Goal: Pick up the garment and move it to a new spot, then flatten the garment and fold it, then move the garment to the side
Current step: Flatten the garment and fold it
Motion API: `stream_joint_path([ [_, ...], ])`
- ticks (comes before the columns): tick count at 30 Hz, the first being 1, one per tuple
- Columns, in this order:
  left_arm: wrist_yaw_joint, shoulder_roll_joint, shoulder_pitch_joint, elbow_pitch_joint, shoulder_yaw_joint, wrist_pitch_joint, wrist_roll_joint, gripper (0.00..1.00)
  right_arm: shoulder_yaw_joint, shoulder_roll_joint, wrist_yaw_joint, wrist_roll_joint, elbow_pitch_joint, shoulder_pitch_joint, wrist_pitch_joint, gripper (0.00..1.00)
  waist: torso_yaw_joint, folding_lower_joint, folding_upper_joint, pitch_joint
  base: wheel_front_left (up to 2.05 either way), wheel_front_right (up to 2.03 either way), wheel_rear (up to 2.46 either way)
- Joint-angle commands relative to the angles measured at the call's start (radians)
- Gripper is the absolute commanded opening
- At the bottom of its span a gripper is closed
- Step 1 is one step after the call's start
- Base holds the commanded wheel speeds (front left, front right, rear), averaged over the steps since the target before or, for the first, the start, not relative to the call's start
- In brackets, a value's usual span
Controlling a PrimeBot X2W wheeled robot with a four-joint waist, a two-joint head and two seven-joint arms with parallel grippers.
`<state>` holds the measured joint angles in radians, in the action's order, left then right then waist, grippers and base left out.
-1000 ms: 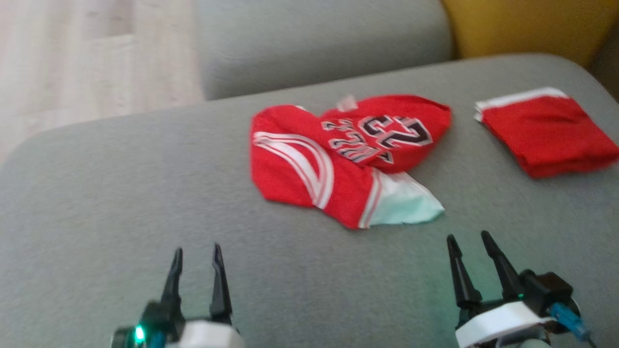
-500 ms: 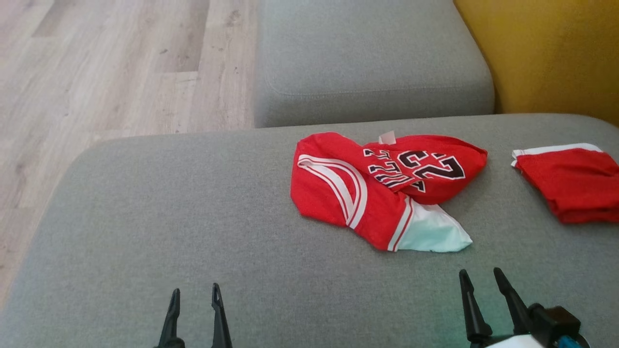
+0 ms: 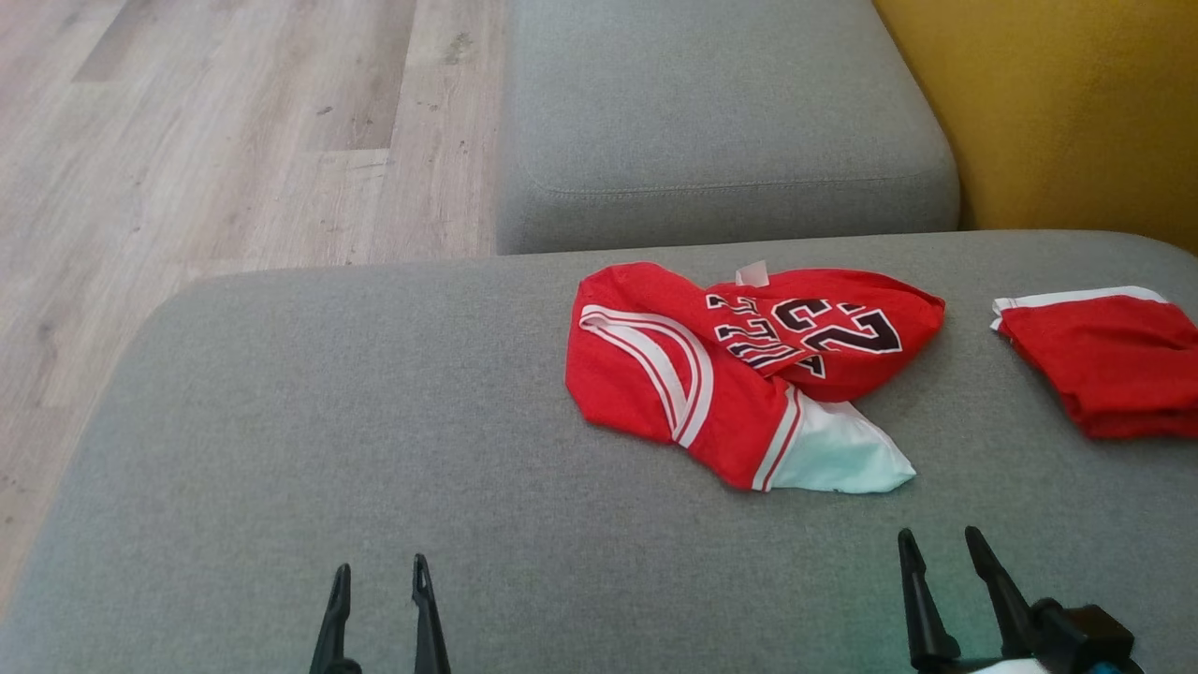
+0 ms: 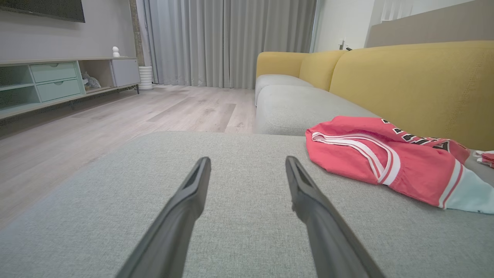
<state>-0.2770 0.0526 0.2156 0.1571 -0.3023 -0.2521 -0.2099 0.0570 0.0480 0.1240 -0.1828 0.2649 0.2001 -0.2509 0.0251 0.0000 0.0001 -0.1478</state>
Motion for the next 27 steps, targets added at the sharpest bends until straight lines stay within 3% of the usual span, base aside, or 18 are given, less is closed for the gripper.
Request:
stream_joint_path([
  [1, 0.002, -0.002, -0.026, -0.027, 0.023, -0.01, 0.01, 1.0, 0.022, 0.006, 0.007, 0.011, -0.034, -0.034, -0.011, 1.0, -0.001, 0.0, -0.0001, 0.0, 0.0, 0.0, 0.0],
  [18, 0.016, -0.002, -0.029, -0.012, -0.003, -0.01, 0.025, 1.0, 0.022, 0.004, 0.007, 0.022, -0.036, -0.037, -0.011, 1.0, -0.002, 0.0, -0.0001, 0.009, 0.0, 0.0, 0.0],
  [22, 0.046, -0.002, -0.056, 0.007, -0.042, -0.01, 0.015, 1.0, 0.045, 0.01, 0.007, 0.023, -0.042, -0.052, -0.011, 1.0, -0.038, 0.0, -0.0001, 0.031, 0.0, 0.0, 0.0],
  [27, 0.114, -0.002, -0.17, 0.089, -0.135, -0.01, -0.103, 1.0, 0.077, 0.025, 0.007, 0.027, -0.061, -0.086, -0.011, 1.0, -0.125, 0.0, -0.0001, 0.084, 0.0, 0.0, 0.0],
])
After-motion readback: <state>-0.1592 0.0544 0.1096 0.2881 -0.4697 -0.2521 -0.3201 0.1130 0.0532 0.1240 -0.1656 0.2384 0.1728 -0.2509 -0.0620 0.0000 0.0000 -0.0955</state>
